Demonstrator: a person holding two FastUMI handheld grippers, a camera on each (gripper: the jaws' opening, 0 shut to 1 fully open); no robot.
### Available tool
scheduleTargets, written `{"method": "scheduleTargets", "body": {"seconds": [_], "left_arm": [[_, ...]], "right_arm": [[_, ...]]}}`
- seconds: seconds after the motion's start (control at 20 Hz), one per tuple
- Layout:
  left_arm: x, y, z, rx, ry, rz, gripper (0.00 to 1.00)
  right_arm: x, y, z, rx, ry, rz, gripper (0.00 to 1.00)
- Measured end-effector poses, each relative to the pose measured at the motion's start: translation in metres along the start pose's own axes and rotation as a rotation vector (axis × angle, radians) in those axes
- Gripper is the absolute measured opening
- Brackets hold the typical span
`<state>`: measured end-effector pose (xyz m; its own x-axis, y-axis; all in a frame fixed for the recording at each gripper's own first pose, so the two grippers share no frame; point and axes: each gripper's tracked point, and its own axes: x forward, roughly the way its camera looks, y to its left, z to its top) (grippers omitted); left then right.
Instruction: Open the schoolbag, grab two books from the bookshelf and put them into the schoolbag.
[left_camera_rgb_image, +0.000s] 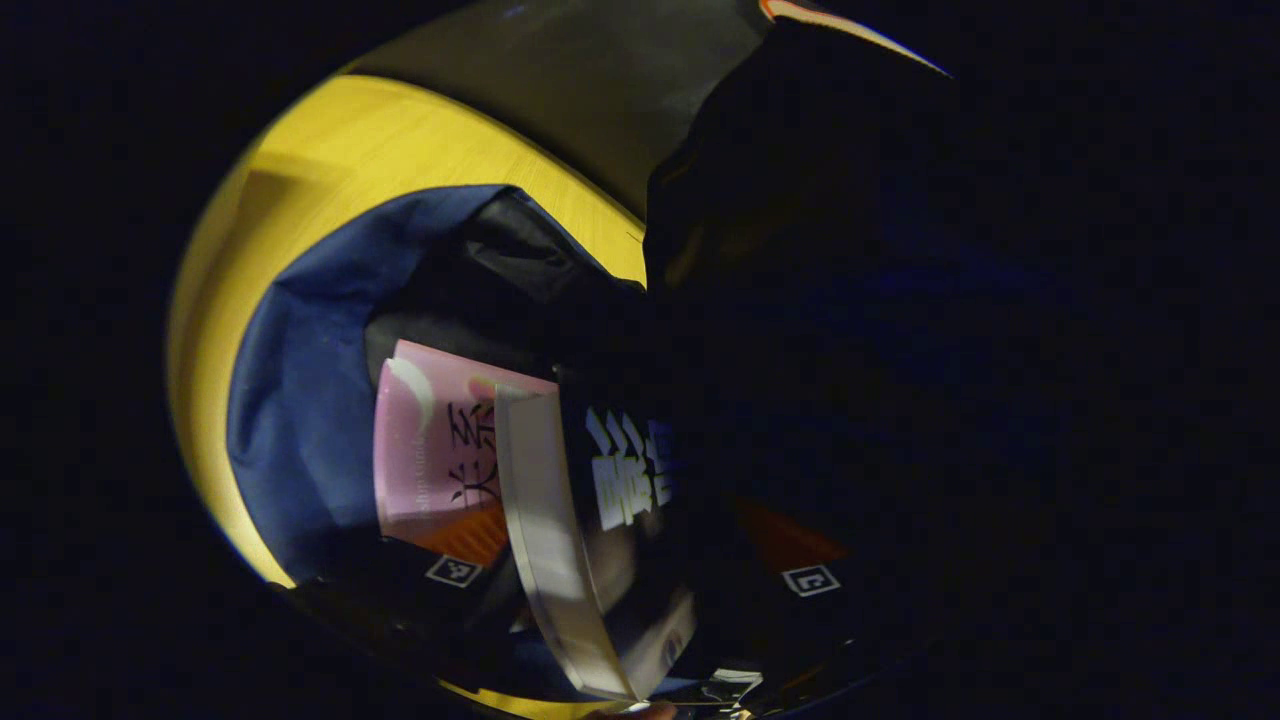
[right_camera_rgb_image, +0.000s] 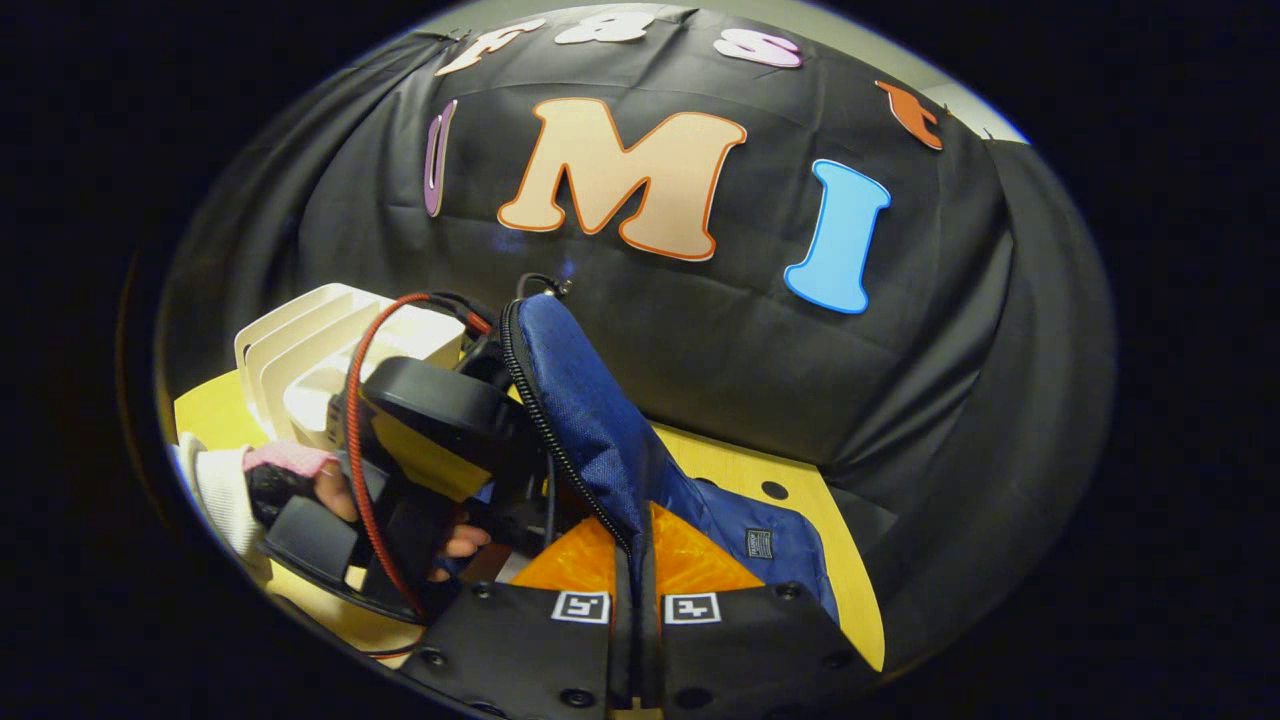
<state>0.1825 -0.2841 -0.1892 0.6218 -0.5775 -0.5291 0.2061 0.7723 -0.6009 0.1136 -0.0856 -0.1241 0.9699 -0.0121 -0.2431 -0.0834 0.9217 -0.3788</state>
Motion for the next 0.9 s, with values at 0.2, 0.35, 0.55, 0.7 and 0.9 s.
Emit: {"method": "scheduleTargets", "body": {"seconds": [0.2, 0.35, 0.55, 0.7, 0.9], "left_arm": [[-0.027, 0.016, -0.002, 0.001, -0.017, 0.071, 0.96], [-0.053, 0.018, -0.005, -0.009, -0.043, 0.099, 0.96], [-0.089, 0.023, -0.014, 0.014, -0.066, 0.166, 0.96], [-0.122, 0.021, -0.023, 0.031, -0.086, 0.211, 0.96], [-0.160, 0.023, -0.033, -0.005, -0.122, 0.244, 0.96]], "right_arm": [[-0.001, -0.006, -0.002, 0.015, 0.001, -0.006, 0.06], [-0.002, -0.009, -0.003, 0.028, 0.001, 0.001, 0.04], [-0.004, -0.008, -0.008, 0.038, 0.003, 0.019, 0.06], [-0.010, -0.002, -0.015, 0.075, 0.012, 0.056, 0.06], [-0.010, 0.019, -0.035, 0.157, 0.044, 0.120, 0.12]]}}
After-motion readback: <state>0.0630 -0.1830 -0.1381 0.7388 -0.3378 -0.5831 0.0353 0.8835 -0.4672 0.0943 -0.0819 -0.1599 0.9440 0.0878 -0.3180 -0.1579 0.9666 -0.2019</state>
